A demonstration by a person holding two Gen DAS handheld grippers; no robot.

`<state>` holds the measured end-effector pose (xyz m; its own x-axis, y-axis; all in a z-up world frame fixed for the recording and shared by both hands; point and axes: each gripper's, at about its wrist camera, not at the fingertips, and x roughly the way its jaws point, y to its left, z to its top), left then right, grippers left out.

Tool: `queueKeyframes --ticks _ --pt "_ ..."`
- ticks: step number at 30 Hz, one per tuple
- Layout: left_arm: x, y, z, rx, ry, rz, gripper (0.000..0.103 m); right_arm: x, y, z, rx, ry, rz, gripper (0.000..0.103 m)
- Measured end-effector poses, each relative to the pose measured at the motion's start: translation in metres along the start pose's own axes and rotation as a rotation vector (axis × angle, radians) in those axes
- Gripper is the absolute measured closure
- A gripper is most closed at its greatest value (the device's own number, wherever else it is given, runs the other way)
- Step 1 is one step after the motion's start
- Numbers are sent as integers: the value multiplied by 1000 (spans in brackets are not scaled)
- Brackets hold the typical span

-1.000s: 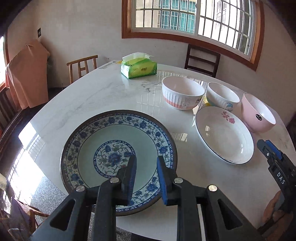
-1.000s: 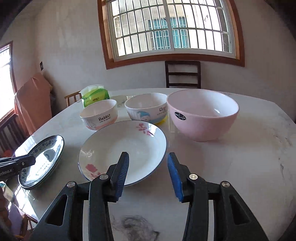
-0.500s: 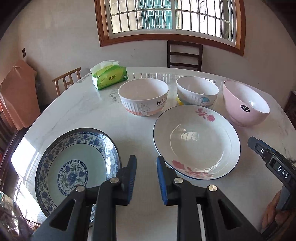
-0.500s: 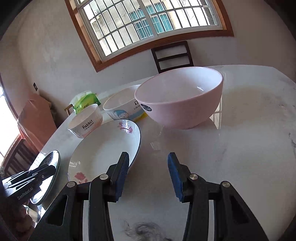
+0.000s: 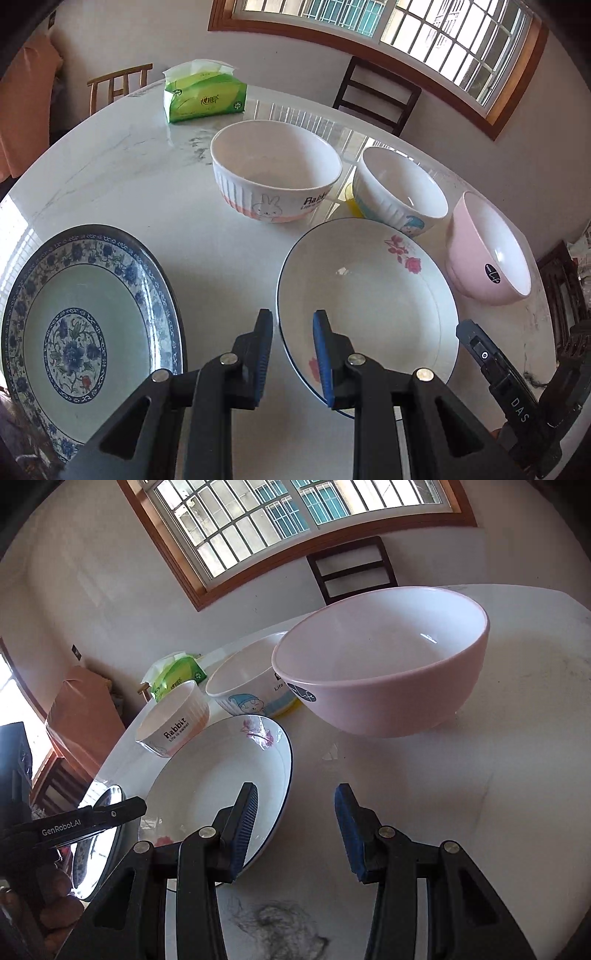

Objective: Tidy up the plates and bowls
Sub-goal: 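Close both grippers on the rim of the white pink-flower plate, then lift the white pink-flower plate and carry it over the blue plates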

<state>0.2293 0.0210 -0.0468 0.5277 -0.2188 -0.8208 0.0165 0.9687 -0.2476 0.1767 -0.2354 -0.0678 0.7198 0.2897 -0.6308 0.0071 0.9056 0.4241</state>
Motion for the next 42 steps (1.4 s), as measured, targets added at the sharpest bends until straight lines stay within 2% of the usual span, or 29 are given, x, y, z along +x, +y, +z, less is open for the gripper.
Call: queueKeyframes --ticks 1,6,11,16,20,22,25,42 --pt "2 2 2 -7 6 3 80 3 -1 1 8 19 6 56" --pt "21 7 9 -35 71 -26 80 15 0 4 5 72 6 56" --pt "35 7 13 -27 96 -13 80 27 4 8 -6 120 4 56" --pt "39 6 12 -18 100 -10 79 31 10 9 -37 127 -11 57" --pt "43 2 13 -4 117 -23 79 36 15 10 -55 138 -11 66" --pt "43 0 12 4 116 -17 79 40 17 10 -68 154 -9 81" --pt "43 -3 11 26 112 -13 81 39 18 9 -82 151 -32 87" --pt "12 -11 -25 1 112 -21 82 -2 14 -12 -83 110 -31 90"
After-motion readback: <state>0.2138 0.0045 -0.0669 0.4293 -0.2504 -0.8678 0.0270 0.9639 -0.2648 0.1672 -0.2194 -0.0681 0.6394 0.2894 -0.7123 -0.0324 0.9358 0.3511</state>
